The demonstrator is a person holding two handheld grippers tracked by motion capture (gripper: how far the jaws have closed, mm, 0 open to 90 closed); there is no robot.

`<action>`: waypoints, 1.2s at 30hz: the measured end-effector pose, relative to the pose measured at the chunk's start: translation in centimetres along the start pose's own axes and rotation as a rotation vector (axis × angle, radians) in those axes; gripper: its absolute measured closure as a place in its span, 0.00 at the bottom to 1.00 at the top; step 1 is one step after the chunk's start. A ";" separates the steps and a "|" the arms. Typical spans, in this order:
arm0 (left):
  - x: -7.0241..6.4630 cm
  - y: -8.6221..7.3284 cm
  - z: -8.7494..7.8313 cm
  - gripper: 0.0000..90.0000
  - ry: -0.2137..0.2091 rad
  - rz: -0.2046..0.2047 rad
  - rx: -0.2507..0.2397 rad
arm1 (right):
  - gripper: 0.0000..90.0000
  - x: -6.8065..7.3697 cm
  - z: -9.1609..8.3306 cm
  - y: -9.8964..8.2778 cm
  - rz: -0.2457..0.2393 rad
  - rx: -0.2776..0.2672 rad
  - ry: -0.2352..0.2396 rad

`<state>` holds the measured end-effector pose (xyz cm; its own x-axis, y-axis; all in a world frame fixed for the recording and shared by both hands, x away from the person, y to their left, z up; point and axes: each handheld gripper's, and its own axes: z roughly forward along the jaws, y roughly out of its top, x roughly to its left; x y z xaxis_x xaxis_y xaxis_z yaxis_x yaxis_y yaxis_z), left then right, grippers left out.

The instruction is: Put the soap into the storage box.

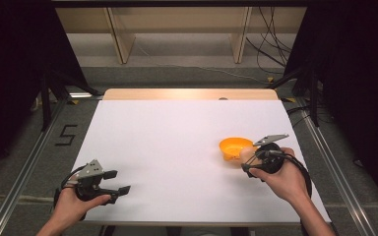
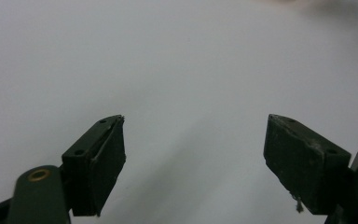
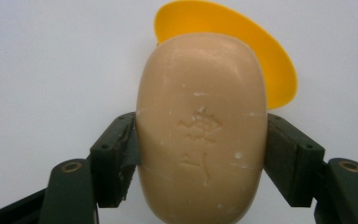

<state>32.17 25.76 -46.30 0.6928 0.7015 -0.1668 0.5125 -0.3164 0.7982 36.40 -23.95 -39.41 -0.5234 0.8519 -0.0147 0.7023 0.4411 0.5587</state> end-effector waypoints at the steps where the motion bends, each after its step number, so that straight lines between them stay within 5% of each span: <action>1: 0.0 0.0 -0.1 0.23 0.000 -0.001 0.011 | 0.37 0.0 0.0 0.1 -0.003 -0.007 0.001; 16: 0.0 0.1 0.0 0.23 0.000 0.001 -0.006 | 0.37 -1.1 -0.6 1.0 -0.001 -0.043 -0.018; 17: 0.1 0.1 0.0 0.23 0.001 0.005 -0.008 | 0.37 -1.0 -0.7 1.0 0.033 -0.037 -0.013; 24: 0.1 0.1 -0.1 0.23 0.004 -0.017 -0.018 | 0.37 -1.7 -0.8 1.7 0.012 -0.053 -0.022; 36: 0.1 0.2 -0.2 0.23 0.008 0.009 -0.010 | 0.37 -2.0 -0.1 2.8 -0.001 -0.056 -0.032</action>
<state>32.26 25.92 -46.06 0.6933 0.7038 -0.1548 0.5012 -0.3165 0.8054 39.34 -24.45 -37.70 -0.5081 0.8603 -0.0409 0.6735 0.4264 0.6038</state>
